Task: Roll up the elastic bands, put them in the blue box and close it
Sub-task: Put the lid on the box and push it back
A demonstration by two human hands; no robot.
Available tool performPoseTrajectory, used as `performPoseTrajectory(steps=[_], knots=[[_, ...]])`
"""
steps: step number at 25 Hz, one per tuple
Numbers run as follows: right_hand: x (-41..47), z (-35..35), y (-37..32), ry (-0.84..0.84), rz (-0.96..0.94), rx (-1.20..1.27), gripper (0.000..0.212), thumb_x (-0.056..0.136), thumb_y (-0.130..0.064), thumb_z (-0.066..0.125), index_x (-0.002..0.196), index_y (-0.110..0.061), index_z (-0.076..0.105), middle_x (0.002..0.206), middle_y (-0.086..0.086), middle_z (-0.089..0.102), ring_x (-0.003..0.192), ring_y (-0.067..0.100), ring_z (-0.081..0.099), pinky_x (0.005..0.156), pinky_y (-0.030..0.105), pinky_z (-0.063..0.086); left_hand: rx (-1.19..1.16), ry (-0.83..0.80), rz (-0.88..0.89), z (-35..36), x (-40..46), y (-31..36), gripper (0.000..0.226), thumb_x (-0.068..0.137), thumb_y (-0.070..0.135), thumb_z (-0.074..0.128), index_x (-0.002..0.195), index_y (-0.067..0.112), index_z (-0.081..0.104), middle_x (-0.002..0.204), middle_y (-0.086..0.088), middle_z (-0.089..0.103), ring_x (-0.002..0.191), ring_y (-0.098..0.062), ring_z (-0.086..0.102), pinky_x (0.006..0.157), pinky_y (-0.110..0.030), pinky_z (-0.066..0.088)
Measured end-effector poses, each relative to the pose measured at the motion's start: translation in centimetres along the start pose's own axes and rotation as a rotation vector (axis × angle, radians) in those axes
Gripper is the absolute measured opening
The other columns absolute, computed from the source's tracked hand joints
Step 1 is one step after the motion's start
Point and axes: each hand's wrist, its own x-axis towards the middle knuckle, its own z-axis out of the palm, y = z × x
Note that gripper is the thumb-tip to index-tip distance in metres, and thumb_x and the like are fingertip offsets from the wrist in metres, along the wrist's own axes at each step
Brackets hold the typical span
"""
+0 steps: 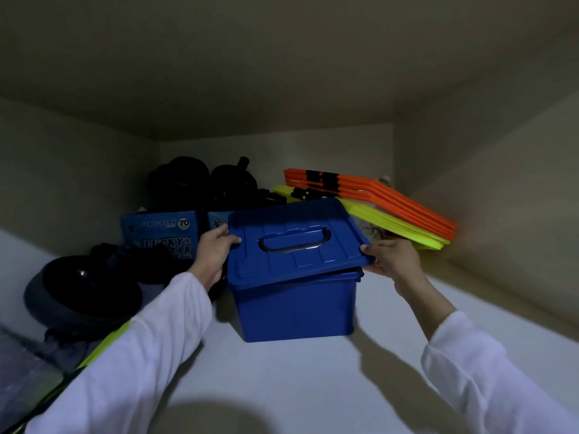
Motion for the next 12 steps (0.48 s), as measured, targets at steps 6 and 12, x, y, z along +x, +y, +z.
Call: performPoseTrajectory(steps=[6,12], knots=[[0.7,0.7,0.3,0.029,-0.061,-0.159,0.009,0.079,-0.004,0.068,0.081,0.005,0.067,0.087,0.02,0.066,0.077,0.027,0.064,0.075,0.035,0.057,0.023,-0.007,-0.007,-0.6,1.6,-0.9,0.056,0.086,-0.012,0.045,0.14,0.0,0.036,0.144,-0.014,0.043,0.127,-0.029,0.047,0.104,-0.036,0.04],[-0.2,1.4,-0.9,-0.031,-0.098,-0.21,0.016,0.081,-0.004,0.064,0.094,0.003,0.068,0.081,0.013,0.065,0.07,0.022,0.062,0.077,0.044,0.058,0.056,-0.014,-0.006,-0.7,1.4,-0.4,0.045,0.086,-0.015,0.04,0.129,-0.003,0.049,0.091,-0.002,0.061,0.093,-0.024,0.058,0.057,-0.01,0.053]])
